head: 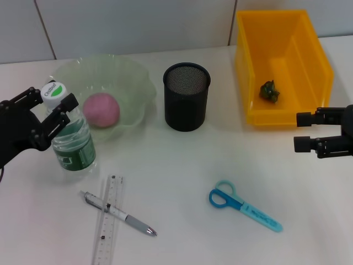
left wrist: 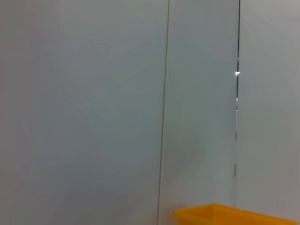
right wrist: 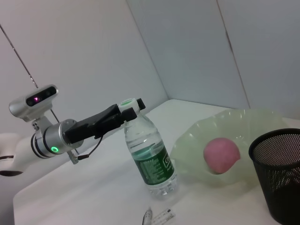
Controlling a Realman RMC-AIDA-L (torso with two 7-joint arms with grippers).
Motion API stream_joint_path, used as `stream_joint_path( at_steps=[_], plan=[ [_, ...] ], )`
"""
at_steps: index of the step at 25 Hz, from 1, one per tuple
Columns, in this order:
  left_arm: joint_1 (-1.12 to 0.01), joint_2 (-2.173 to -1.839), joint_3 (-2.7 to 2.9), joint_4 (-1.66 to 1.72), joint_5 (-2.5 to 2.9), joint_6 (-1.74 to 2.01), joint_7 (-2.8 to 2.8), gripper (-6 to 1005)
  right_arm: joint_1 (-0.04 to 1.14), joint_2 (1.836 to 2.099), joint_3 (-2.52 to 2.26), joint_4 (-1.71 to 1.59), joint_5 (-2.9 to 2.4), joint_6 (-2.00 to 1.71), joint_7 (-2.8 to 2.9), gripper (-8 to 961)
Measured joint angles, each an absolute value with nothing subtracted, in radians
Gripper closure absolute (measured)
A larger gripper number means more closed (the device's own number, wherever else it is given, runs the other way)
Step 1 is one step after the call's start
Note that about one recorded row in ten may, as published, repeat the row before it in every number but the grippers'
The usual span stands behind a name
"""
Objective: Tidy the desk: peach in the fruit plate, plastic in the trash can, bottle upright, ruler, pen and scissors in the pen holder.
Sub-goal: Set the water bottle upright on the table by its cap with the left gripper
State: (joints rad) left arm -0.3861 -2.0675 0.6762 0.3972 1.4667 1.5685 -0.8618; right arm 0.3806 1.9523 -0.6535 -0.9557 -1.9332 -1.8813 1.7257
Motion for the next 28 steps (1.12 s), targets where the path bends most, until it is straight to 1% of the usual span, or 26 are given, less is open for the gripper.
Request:
stream_joint_path(
  at_steps=[28],
  plan=[
    [-0.385,-2.069,0.674,0.357,1.468,1.534,-0.825,534,0.388,1.951,-0.653,-0.95,-1.947,-1.87,1.727,144]
  ],
)
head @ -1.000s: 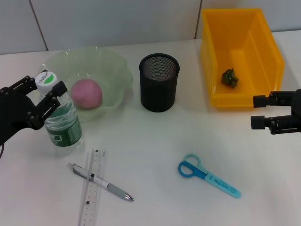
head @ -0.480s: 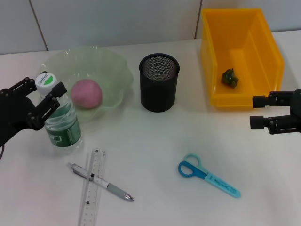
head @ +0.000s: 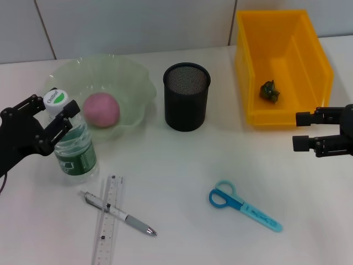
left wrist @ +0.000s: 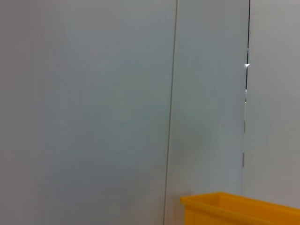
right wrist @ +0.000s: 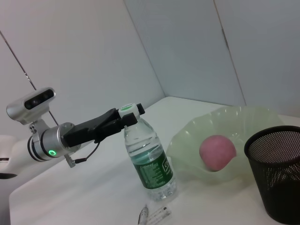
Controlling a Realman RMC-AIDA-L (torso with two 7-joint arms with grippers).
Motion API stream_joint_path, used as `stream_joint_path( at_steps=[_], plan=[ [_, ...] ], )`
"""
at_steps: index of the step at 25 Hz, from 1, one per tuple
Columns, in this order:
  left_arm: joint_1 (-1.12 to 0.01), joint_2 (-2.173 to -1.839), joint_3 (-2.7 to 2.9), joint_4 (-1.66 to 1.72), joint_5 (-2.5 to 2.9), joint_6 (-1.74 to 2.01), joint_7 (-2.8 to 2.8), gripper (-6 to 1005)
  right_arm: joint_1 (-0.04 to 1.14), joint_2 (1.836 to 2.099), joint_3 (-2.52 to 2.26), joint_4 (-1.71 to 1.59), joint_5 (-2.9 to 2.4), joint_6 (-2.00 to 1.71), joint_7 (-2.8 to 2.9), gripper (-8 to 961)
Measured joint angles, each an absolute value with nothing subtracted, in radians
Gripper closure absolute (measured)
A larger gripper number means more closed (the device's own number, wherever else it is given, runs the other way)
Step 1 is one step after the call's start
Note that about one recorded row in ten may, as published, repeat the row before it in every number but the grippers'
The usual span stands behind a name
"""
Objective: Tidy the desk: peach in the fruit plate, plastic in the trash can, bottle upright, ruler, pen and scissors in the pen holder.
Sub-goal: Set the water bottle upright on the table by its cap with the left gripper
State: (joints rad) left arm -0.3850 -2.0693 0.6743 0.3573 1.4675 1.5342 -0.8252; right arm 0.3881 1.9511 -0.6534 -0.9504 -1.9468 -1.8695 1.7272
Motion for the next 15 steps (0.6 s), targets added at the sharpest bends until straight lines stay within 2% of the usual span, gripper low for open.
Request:
stream_joint_path(
  at_steps=[15],
  plan=[
    [-0.385,-2.069,0.676,0.353,1.468,1.52,-0.825,533,0.393,1.951,-0.653,-0.949,-1.947,-1.869,1.728,143]
  ],
)
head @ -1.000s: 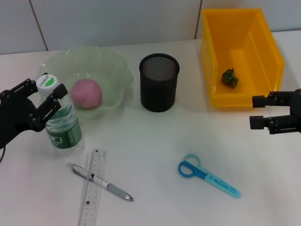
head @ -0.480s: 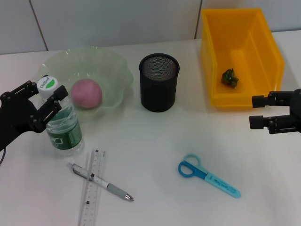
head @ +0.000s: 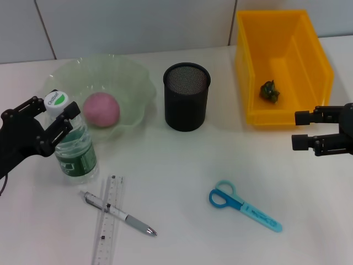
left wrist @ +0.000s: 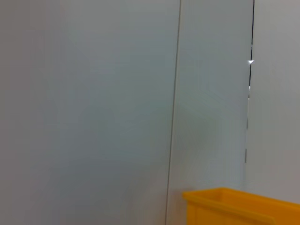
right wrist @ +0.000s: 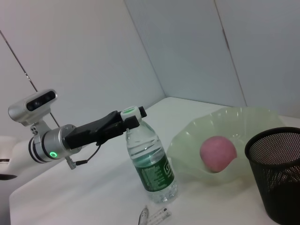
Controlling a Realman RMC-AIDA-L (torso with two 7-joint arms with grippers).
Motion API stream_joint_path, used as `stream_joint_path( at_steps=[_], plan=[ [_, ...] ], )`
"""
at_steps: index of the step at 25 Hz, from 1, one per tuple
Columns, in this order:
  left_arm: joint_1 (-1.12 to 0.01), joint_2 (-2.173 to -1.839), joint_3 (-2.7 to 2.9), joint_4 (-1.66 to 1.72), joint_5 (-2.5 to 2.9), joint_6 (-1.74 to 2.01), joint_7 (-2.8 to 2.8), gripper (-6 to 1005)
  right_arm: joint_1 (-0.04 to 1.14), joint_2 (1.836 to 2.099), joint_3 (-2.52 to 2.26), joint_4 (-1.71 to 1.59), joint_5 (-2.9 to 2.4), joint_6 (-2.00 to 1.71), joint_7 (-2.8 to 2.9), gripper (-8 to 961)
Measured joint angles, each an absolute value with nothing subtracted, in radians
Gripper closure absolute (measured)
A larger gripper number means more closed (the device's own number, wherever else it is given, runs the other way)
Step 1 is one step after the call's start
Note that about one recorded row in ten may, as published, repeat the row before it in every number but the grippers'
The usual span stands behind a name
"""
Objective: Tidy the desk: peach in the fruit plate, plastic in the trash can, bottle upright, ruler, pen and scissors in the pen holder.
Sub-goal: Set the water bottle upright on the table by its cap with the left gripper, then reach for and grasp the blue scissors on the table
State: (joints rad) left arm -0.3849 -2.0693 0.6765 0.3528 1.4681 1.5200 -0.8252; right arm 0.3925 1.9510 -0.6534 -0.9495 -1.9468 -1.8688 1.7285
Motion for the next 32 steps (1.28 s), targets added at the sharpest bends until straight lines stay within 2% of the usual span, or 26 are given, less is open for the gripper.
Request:
stream_joint_path(
  at_steps=[14,26,31,32],
  plan=[
    [-0.385,-2.065,0.678,0.357,1.475,1.518,-0.853,531,0.394,1.951,-0.653,-0.948,-1.947,-1.868,1.729,143],
    [-0.381,-2.065,0.678,0.364,1.476,1.54,-0.877,334,0.394,1.95,-0.653,-0.948,-1.947,-1.868,1.729,144],
    [-0.372,-2.062,0.678,0.388,1.476,1.556,-0.919,202,0.394,1.948,-0.653,-0.948,-1.949,-1.868,1.729,144],
    [-0.368,-2.062,0.678,0.405,1.476,1.561,-0.934,202,0.394,1.948,-0.653,-0.948,-1.949,-1.868,1.729,144]
  ],
)
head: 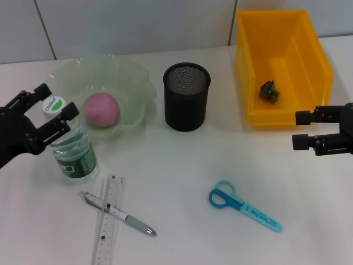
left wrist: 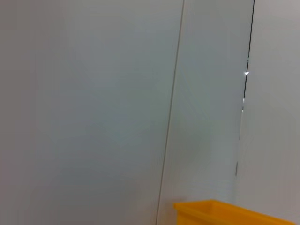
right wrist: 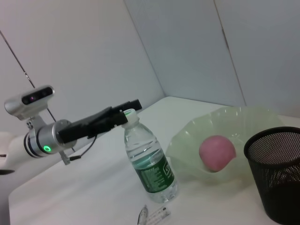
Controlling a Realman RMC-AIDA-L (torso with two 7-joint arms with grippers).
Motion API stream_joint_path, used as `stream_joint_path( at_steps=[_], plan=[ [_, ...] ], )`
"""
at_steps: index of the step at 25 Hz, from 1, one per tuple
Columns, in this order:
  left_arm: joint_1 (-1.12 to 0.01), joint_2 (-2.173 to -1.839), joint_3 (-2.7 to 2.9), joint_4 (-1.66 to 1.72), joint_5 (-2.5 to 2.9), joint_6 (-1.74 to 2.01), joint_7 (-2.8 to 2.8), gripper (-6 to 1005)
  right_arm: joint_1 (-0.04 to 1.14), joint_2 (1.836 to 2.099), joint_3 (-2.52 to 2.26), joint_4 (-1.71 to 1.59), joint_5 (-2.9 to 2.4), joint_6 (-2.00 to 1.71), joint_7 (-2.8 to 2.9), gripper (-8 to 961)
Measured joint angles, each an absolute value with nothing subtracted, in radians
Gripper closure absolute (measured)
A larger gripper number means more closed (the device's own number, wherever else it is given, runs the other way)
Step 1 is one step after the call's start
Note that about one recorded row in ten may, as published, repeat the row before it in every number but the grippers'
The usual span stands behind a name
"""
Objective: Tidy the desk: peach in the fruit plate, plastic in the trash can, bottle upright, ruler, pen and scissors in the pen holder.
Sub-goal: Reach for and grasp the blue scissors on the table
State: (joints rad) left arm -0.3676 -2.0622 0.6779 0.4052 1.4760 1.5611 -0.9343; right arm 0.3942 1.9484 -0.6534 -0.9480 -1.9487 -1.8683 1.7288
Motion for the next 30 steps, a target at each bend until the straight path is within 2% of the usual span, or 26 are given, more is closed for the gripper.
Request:
stream_joint_path(
  at_steps=[14,17,22,28,29,30],
  plan=[
    [-0.282,-2.05,0.684,0.759,1.516,1.675,-1.334,204,0.394,1.948,-0.65,-0.948,-1.959,-1.867,1.729,143],
    [-0.28,-2.026,0.686,0.832,1.553,1.761,-1.478,205,0.393,1.948,-0.65,-0.948,-1.959,-1.867,1.729,143],
    [-0.294,-2.007,0.703,0.889,1.566,1.855,-1.628,205,0.391,1.948,-0.654,-0.947,-1.961,-1.871,1.729,144],
    [-0.32,-2.027,0.775,1.002,1.631,1.896,-1.775,206,0.391,1.948,-0.658,-0.946,-1.983,-1.88,1.726,144],
    [-0.344,-2.046,0.822,1.038,1.667,1.897,-1.819,206,0.392,1.948,-0.659,-0.946,-1.992,-1.881,1.724,144],
    [-0.349,-2.049,0.826,1.039,1.674,1.896,-1.822,206,0.392,1.948,-0.66,-0.946,-2.0,-1.881,1.723,144]
  ],
)
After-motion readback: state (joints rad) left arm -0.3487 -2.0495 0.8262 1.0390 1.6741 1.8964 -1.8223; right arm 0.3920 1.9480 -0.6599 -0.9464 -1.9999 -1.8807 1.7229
